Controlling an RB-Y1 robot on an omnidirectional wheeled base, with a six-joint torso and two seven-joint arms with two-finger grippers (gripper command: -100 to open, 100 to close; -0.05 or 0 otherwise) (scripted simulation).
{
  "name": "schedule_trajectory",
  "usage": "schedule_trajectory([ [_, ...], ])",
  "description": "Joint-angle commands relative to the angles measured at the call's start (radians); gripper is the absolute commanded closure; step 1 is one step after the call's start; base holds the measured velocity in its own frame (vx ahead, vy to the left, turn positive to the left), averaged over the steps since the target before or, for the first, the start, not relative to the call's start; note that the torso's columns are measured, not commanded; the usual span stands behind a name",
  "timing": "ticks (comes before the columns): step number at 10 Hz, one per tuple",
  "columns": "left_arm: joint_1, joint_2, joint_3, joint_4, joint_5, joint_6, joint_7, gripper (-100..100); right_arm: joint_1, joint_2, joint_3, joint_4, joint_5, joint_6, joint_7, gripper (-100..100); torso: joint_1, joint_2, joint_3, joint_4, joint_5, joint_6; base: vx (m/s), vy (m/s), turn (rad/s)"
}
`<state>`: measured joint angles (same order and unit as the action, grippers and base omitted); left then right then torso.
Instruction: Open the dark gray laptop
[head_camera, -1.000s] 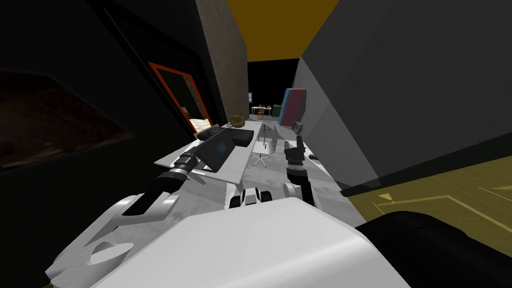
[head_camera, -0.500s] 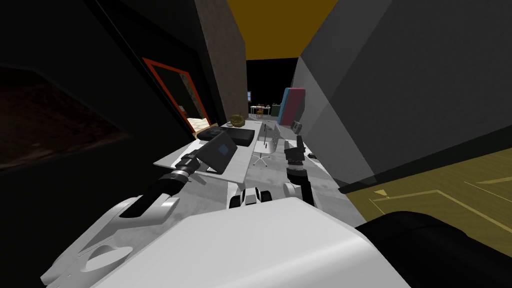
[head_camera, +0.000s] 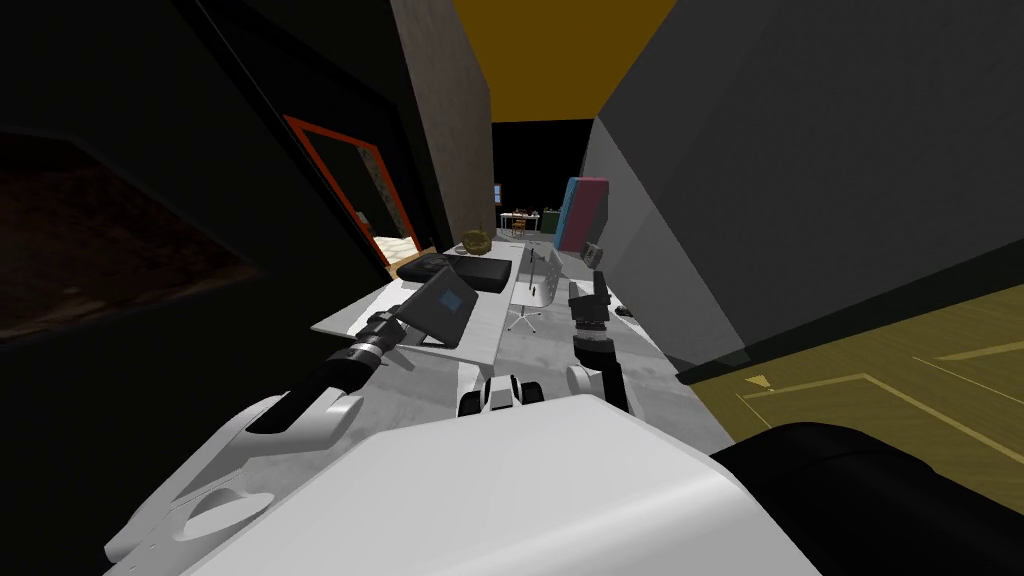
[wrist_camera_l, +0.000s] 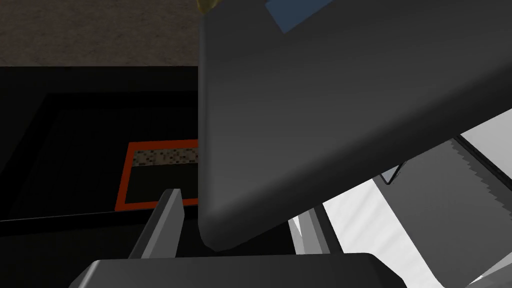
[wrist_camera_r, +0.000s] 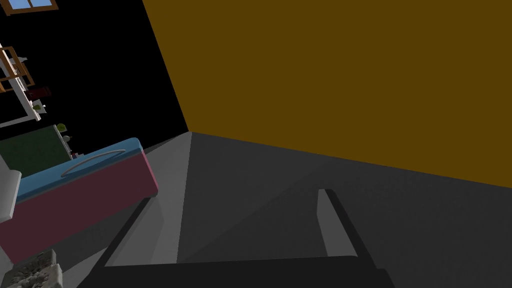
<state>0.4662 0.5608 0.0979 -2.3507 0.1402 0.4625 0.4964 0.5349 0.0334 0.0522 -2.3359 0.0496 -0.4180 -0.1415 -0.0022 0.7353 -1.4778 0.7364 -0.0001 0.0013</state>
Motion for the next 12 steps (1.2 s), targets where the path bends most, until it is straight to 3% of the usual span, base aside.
schedule_trajectory([
  [1, 0.0, -0.008, -0.006, 0.003, 0.021, 0.012, 0.019, 100, 0.0, 0.0, 0.0, 0.0, 0.0, 0.0, 0.0, 0, 0.0, 0.001, 0.0, 0.0, 0.0, 0.001, -0.001, 0.049, -0.015],
  [8, 0.001, -0.016, -0.011, 0.007, 0.039, 0.019, 0.034, 100, 0.0, 0.0, 0.0, 0.0, 0.0, 0.0, 0.0, 0, 0.001, 0.003, 0.002, 0.002, -0.001, -0.002, 0.0, 0.014, -0.006],
  [9, -0.049, -0.06, -0.001, 0.058, 0.033, -0.006, -0.011, -100, 0.0, 0.0, 0.0, 0.0, 0.0, 0.0, 0.0, 0, 0.0, 0.003, 0.002, 0.002, -0.001, -0.001, -0.113, 0.04, 0.123],
  [12, -0.15, -0.06, -0.001, 0.152, 0.033, -0.006, -0.011, -100, 0.0, 0.0, 0.0, 0.0, 0.0, 0.0, 0.0, 0, 0.002, 0.003, 0.002, 0.002, 0.0, -0.001, -0.08, 0.02, 0.012],
])
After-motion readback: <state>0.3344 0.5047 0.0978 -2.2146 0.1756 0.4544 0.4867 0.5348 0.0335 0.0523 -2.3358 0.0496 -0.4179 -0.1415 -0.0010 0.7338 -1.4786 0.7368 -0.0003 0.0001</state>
